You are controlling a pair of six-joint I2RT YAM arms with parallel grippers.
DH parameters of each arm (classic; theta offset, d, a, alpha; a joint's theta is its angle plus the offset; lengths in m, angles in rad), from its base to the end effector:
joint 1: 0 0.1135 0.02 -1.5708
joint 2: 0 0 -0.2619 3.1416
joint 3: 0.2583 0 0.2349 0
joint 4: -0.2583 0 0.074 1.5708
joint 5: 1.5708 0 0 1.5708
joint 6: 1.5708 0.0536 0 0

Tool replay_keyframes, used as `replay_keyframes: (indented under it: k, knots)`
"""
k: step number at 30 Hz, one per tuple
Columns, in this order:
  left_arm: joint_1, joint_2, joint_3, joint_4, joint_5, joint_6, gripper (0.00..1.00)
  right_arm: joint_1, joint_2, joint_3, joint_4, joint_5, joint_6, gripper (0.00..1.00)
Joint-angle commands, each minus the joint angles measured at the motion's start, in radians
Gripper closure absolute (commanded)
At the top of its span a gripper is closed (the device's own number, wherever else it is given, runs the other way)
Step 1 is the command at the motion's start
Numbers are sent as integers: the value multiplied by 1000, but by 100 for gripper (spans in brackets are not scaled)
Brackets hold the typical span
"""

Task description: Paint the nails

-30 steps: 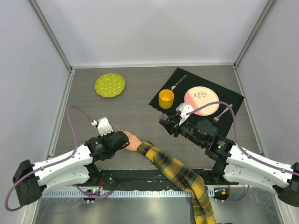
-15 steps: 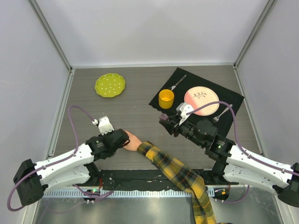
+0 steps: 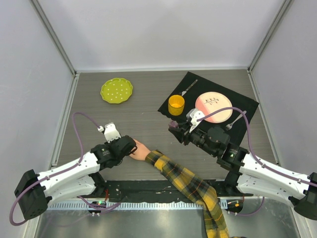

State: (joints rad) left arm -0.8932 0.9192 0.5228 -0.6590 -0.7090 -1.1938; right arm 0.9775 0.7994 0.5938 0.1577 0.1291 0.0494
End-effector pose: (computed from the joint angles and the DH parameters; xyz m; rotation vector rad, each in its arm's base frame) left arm 0.1215 -0.0953 0.1896 -0.5621 2.2241 -0.0948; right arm 0.1170 0.1611 0.3076 -0.6511 1.5294 0.6834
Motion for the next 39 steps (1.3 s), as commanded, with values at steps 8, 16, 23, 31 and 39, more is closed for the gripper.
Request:
replay_keyframes:
  k: [8,16,23,31,39]
  knots:
    - [33,6,-10,42,3,13,100,-8,9,12,68,-14,9,99]
    - [45,13,-10,47,11,17,100,-10,11,11,66,-14,12,99]
    - [50,10,-12,47,13,19,100,-11,18,11,69,-17,10,99]
    - [62,7,-12,52,14,25,100,-13,24,9,72,-22,10,99]
    - [76,10,-10,64,17,39,100,-19,32,11,77,-28,12,99]
